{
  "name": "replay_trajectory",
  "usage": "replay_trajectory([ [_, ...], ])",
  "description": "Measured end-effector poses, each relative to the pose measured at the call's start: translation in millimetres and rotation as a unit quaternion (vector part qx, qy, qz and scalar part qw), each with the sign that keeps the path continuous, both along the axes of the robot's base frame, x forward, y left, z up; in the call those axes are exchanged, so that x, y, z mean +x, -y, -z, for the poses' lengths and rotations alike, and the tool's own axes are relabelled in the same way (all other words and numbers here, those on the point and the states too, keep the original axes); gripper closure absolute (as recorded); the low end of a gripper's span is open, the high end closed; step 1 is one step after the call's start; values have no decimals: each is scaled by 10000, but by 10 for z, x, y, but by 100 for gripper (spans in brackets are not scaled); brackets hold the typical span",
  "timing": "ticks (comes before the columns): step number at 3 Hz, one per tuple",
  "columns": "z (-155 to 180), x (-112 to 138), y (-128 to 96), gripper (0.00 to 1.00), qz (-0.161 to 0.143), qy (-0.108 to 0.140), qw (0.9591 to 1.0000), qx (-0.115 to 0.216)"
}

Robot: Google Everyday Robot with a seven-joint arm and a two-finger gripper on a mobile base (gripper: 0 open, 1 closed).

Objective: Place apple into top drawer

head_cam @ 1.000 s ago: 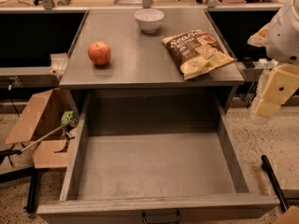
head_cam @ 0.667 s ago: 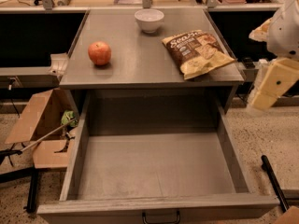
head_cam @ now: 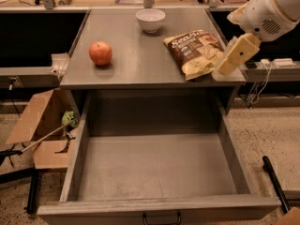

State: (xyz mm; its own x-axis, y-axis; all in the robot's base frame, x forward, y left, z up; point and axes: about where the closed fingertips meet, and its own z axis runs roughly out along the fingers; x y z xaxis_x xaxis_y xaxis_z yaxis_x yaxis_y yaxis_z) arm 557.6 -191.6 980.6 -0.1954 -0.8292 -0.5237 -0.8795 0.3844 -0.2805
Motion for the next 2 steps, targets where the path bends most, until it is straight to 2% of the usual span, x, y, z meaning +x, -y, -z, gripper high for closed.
replay_trajectory([
  [1, 88, 552, -442, 0, -373, 76, 9971, 666],
  [2, 88, 552, -442, 0, -373, 76, 9971, 666],
])
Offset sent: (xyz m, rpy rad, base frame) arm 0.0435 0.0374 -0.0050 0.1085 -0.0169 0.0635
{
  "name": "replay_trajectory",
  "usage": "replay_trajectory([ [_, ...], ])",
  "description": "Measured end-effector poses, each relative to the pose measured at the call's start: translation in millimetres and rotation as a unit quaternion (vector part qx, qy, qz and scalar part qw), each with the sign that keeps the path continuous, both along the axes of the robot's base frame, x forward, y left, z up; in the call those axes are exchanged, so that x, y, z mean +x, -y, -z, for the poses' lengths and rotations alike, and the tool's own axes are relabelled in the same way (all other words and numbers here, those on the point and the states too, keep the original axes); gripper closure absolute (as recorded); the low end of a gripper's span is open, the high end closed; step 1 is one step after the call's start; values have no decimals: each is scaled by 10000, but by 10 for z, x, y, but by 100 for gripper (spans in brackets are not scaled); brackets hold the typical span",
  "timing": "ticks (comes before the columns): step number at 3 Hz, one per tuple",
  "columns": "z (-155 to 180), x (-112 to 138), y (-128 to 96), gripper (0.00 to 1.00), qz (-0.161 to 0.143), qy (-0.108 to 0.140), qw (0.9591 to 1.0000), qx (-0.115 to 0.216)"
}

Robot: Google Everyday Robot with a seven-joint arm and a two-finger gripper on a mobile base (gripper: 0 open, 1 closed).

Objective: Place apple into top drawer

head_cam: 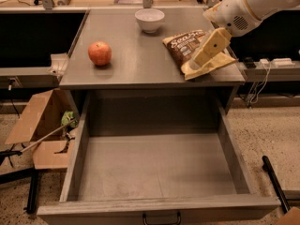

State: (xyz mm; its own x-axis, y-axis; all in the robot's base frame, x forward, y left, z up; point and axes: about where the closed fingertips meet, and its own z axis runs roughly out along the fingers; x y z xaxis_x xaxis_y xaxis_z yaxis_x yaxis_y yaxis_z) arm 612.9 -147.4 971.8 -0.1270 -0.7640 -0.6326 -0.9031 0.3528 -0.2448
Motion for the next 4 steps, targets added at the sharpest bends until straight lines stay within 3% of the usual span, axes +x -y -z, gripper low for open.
replay_trajectory([
  [1, 32, 182, -325, 0, -147, -8, 9998, 153],
  [2, 15, 344, -855, 0, -333, -30, 9987, 387],
  [4, 278, 485, -1774, 0, -652, -293, 9930, 943],
])
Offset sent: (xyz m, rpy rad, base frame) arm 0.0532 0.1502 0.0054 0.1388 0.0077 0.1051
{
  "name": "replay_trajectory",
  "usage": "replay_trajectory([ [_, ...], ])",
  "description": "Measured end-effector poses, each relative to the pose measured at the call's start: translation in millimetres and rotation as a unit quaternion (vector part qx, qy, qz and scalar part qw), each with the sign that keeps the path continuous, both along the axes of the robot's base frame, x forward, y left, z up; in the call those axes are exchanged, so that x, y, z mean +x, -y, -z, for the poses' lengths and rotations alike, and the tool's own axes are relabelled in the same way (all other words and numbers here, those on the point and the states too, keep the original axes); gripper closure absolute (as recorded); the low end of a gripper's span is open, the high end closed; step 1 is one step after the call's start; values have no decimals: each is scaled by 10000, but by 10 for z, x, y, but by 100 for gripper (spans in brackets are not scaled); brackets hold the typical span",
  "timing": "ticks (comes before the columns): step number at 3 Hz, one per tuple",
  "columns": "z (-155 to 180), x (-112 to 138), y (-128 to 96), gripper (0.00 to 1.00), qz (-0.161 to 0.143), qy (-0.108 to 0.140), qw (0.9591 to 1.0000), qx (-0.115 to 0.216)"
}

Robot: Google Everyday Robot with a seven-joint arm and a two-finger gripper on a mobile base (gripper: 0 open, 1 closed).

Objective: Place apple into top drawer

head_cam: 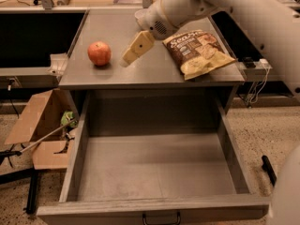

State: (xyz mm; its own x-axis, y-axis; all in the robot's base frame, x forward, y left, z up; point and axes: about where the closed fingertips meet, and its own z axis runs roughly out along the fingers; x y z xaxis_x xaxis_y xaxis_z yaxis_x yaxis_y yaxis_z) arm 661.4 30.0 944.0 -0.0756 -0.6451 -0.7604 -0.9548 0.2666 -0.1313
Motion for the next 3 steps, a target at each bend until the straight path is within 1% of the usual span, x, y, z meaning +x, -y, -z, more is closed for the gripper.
replay_trajectory([
  [1, 230, 58, -374, 0, -155, -190, 9992, 304],
  [2, 230, 58, -374, 0, -155, -190, 9992, 304],
  [3, 368, 144, -494, 0, -221, -235, 9989, 352],
])
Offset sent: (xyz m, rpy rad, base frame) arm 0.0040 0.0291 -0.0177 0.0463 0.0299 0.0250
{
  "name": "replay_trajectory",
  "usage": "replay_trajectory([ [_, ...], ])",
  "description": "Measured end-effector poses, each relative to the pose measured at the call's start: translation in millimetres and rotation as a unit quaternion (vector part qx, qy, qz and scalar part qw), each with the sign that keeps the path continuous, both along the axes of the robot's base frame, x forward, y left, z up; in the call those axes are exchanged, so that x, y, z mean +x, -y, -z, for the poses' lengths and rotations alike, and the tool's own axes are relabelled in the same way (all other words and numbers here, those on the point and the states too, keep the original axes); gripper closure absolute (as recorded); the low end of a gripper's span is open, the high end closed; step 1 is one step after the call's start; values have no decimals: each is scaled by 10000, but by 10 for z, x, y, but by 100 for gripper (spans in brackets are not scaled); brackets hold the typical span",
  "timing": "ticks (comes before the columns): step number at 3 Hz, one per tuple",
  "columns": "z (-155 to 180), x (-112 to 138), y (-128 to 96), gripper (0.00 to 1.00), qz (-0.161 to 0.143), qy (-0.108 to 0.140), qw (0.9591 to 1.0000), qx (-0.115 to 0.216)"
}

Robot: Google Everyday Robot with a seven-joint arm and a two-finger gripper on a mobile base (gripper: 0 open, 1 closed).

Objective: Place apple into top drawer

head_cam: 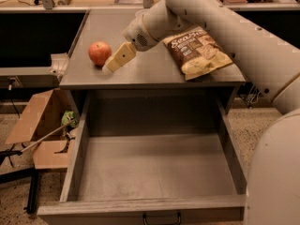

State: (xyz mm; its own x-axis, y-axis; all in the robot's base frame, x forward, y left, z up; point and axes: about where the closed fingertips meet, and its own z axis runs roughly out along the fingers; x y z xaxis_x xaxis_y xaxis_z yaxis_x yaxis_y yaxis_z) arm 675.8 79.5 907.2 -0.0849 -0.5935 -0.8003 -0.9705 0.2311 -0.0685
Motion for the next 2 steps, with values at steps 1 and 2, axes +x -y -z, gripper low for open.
replay_trajectory([
  [1, 200, 222, -96, 0, 224, 83, 9997, 19],
  [2, 270, 476, -100, 0, 569, 341, 9977, 130],
])
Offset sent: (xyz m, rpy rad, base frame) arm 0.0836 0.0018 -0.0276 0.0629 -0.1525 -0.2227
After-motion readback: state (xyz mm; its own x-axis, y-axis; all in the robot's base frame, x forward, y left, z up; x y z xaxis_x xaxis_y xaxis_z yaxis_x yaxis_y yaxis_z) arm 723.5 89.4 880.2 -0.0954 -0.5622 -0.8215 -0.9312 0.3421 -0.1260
